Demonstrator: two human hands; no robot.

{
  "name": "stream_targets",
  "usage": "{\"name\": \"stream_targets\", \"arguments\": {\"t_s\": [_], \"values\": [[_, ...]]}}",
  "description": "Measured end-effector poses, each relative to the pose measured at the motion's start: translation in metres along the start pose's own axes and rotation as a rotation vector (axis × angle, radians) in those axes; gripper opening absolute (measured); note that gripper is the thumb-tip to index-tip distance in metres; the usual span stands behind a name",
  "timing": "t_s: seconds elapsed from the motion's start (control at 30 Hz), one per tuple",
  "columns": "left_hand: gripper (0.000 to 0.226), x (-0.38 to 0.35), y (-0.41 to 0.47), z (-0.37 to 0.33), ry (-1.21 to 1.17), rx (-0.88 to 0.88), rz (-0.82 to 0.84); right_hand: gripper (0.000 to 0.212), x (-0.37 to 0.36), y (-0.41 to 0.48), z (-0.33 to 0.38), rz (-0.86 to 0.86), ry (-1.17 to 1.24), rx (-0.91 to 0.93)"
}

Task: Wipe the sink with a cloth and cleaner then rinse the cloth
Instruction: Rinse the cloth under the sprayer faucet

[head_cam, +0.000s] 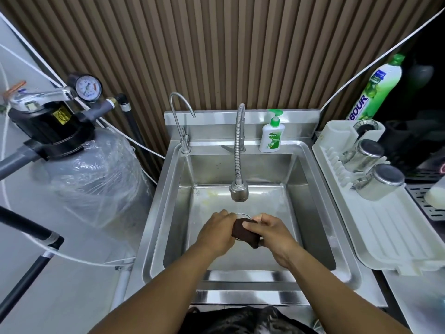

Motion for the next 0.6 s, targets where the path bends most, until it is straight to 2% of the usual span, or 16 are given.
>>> {"name": "stream_targets", "arguments": {"t_s": [0.1,0.2,0.3,0.37,0.43,0.47,0.53,0.6], "values": [[0.030,0.001,0.000,-0.001,-0.060,-0.086,0.021,0.042,0.013,0.002,-0.003,0.001,-0.019,-0.076],[0.036,0.003,0.000,-0.010,-0.065,-0.218,0.032,0.065,0.023,0.011,-0.011,0.013,0.074,-0.254],[0.040,0.009,0.001,-0.027,-0.035,-0.316,0.032,0.105,0.009,0.009,-0.015,0.271,0.185,-0.484],[0.043,0.012,0.000,-0.038,0.031,-0.364,0.046,0.117,-0.004,0.001,-0.013,0.442,0.250,-0.556],[0.044,0.014,0.001,-0.043,0.092,-0.393,0.057,0.113,-0.012,-0.004,-0.009,0.551,0.285,-0.553],[0.041,0.013,0.001,-0.042,0.116,-0.385,0.070,0.103,-0.013,-0.004,-0.008,0.575,0.292,-0.539],[0.031,0.012,0.003,-0.037,0.157,-0.334,0.122,0.070,-0.014,-0.001,-0.005,0.593,0.240,-0.499],[0.022,0.011,0.004,-0.034,0.228,-0.296,0.160,0.034,-0.016,0.004,-0.003,0.646,0.032,-0.432]]}}
Point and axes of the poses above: each hand's wrist, its own y-axis towards the middle knuckle, its own x-axis out of the back of the hand, z = x × y, the point moved 5 cm from there along y, towards the middle knuckle, and after that the axes turned 9 degrees about x, right-handed, at the moved point
